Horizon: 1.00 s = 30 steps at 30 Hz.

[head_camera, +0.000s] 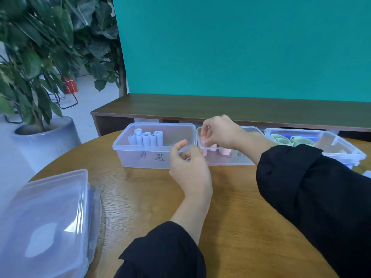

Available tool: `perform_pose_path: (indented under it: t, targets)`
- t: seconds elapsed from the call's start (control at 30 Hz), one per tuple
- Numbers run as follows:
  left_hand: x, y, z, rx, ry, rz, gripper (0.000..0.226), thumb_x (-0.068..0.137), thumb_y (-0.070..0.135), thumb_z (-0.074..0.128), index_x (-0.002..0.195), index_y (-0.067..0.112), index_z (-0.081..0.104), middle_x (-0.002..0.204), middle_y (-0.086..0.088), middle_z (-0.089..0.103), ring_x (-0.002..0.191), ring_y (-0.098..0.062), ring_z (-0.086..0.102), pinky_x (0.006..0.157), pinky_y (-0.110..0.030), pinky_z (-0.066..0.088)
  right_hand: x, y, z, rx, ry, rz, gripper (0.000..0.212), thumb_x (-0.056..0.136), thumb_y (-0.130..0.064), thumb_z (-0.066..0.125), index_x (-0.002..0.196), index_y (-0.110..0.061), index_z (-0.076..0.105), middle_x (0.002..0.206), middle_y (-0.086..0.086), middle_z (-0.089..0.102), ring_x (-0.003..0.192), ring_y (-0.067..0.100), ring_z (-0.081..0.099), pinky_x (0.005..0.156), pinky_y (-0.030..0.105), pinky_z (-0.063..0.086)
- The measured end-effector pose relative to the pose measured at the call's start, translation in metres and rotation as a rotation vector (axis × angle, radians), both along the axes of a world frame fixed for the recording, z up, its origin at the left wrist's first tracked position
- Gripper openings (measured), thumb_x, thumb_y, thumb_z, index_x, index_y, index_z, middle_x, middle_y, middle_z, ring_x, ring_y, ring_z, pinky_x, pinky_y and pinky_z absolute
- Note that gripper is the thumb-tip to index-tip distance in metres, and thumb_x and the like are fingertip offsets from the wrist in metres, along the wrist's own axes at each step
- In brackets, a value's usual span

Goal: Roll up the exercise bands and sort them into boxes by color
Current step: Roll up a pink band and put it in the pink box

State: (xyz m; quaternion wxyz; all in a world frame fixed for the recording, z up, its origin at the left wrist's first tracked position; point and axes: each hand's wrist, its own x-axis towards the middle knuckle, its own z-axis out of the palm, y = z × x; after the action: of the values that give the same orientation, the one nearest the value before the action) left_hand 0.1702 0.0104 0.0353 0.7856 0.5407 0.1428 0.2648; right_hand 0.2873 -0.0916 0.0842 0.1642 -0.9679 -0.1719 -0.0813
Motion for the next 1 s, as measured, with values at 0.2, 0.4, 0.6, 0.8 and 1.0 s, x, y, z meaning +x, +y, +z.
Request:
perform_pose_path:
  t: [0.2,0.4,0.6,0.8,1.0]
  targets:
    - [0.001,0.000,-0.002,-0.004,-0.006,-0.020,0.026,0.092,0.011,0.056,0.109,0.030,0.060,0.084,-0.009,0.073,0.070,-0.023,0.067,0.053,-0.006,0.040,0.002,-0.003,-0.001,-0.015,-0.002,0.014,0.012,0.082,-0.017,0.076,0.084,-0.023,0.066,0.081,-0.011,0.062,0.084,0.017,0.063,0.076,0.035,0.056]
    - [0.003,0.000,-0.005,0.026,-0.026,-0.048,0.026,0.091,0.013,0.057,0.105,0.035,0.061,0.082,-0.006,0.072,0.075,-0.027,0.068,0.054,-0.011,0.042,0.002,-0.005,-0.003,-0.001,-0.011,0.032,0.016,0.080,-0.012,0.078,0.095,-0.016,0.072,0.091,0.001,0.072,0.087,0.015,0.067,0.080,0.032,0.057]
    - [0.003,0.000,-0.006,0.113,-0.038,-0.051,0.024,0.091,0.015,0.059,0.101,0.037,0.061,0.083,-0.005,0.072,0.076,-0.028,0.068,0.063,-0.023,0.049,-0.020,-0.021,0.012,0.113,-0.051,-0.008,0.021,0.082,-0.018,0.081,0.100,-0.014,0.073,0.094,0.002,0.075,0.096,0.016,0.067,0.085,0.035,0.056]
    - [-0.004,-0.008,-0.017,0.424,-0.128,-0.208,0.021,0.095,0.018,0.059,0.099,0.038,0.061,0.086,0.001,0.072,0.070,-0.022,0.067,0.066,-0.024,0.051,-0.087,-0.059,0.021,0.124,-0.090,-0.092,0.013,0.087,-0.025,0.077,0.095,-0.015,0.075,0.090,-0.002,0.075,0.088,0.012,0.068,0.081,0.023,0.050]
    - [-0.020,-0.016,-0.026,0.834,-0.045,-0.682,0.028,0.096,0.022,0.063,0.124,0.026,0.059,0.077,0.001,0.072,0.058,-0.012,0.066,0.061,-0.026,0.050,-0.168,-0.113,0.004,0.045,-0.024,-0.273,0.017,0.090,-0.035,0.073,0.092,-0.018,0.073,0.081,-0.006,0.069,0.075,0.011,0.062,0.073,0.028,0.049]
